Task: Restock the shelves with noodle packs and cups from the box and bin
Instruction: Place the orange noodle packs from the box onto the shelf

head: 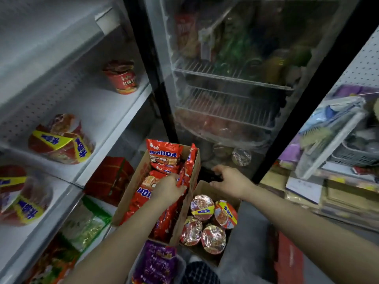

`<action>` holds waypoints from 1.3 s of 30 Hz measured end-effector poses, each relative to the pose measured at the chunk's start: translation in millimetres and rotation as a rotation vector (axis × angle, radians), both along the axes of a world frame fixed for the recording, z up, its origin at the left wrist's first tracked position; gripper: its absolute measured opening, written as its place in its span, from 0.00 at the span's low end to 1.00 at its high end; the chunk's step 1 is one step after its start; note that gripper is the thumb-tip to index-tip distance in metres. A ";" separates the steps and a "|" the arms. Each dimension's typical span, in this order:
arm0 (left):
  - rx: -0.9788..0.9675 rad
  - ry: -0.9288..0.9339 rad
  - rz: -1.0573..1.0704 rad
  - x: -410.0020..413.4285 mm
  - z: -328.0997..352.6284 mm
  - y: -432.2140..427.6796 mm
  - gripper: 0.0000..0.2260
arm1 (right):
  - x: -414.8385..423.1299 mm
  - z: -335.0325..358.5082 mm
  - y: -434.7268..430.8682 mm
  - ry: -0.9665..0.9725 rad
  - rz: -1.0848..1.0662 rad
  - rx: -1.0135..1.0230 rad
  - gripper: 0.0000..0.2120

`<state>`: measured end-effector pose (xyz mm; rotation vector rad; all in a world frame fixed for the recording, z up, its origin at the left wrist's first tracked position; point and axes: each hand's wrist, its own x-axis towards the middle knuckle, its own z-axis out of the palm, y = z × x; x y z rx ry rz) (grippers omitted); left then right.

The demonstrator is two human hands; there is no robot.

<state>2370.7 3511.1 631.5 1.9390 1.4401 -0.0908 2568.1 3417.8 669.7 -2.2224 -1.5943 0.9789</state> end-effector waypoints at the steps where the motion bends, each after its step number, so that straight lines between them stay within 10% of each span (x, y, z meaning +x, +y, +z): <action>1: -0.014 0.000 -0.015 4.2 -9.6 13.4 0.20 | 3.1 -8.7 13.8 0.005 -0.025 -0.018 0.26; 20: -0.143 0.016 0.088 85.8 -173.2 125.7 0.10 | 37.6 -128.2 87.1 0.065 -0.226 -0.248 0.20; 34: -0.089 -0.291 0.195 -5.3 -32.4 114.4 0.13 | 17.0 -45.8 68.5 0.172 -0.072 -0.115 0.35; 39: -0.329 -0.546 0.232 -53.3 47.4 61.5 0.12 | -2.7 7.5 48.2 0.344 0.072 0.042 0.23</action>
